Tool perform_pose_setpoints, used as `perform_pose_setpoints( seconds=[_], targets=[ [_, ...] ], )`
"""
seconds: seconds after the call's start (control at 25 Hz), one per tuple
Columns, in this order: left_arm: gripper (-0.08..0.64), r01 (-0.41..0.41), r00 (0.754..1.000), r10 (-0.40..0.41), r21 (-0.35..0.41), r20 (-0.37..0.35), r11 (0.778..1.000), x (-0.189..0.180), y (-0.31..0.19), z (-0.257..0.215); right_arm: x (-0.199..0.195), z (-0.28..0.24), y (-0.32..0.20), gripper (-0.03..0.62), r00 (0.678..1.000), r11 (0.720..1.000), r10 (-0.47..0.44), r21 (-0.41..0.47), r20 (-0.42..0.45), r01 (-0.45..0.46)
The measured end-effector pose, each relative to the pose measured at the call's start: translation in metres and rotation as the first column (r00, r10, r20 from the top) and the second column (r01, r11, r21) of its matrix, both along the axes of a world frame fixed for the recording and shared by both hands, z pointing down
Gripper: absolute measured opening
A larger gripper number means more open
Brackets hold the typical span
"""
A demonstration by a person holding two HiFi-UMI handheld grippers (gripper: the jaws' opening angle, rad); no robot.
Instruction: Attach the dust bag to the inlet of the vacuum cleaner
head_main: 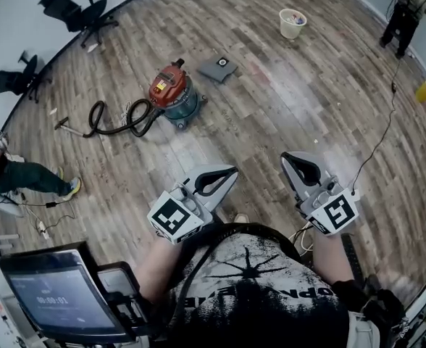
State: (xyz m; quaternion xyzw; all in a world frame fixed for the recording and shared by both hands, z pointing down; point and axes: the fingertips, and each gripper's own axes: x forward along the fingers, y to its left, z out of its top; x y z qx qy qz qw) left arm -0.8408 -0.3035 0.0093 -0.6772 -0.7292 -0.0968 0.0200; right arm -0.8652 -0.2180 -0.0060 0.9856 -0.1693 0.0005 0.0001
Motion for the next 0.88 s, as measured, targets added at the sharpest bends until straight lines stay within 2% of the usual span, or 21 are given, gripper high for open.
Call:
perform_pose_setpoints(
  seconds=[0.2, 0.52, 0.64, 0.8, 0.88],
  targets=[
    [0.003, -0.025, 1.0, 0.025, -0.003, 0.014, 1.0, 0.013, 0.024, 0.005, 0.014, 0.014, 0.015, 0.006, 1.0, 1.0, -0.005, 0.001, 0.02, 0.005],
    [0.003, -0.096, 0.993, 0.097, -0.016, 0.063, 0.995, 0.082, 0.062, 0.016, 0.077, 0.008, 0.044, 0.006, 0.998, 0.998, 0.057, -0.019, 0.012, -0.057],
    [0.003, -0.151, 0.986, 0.153, -0.033, 0.07, 0.988, 0.124, 0.083, 0.016, 0.116, 0.005, 0.062, 0.006, 0.993, 0.993, 0.114, -0.042, 0.01, -0.114],
    [0.003, -0.223, 0.973, 0.227, -0.073, 0.047, 0.972, 0.21, 0.118, 0.01, 0.196, 0.005, 0.092, 0.006, 0.981, 0.979, 0.192, -0.082, 0.03, -0.189],
    [0.003, -0.243, 0.968, 0.247, -0.09, 0.033, 0.966, 0.239, 0.13, 0.005, 0.222, 0.001, 0.101, 0.006, 0.976, 0.973, 0.217, -0.089, 0.026, -0.214]
  ],
)
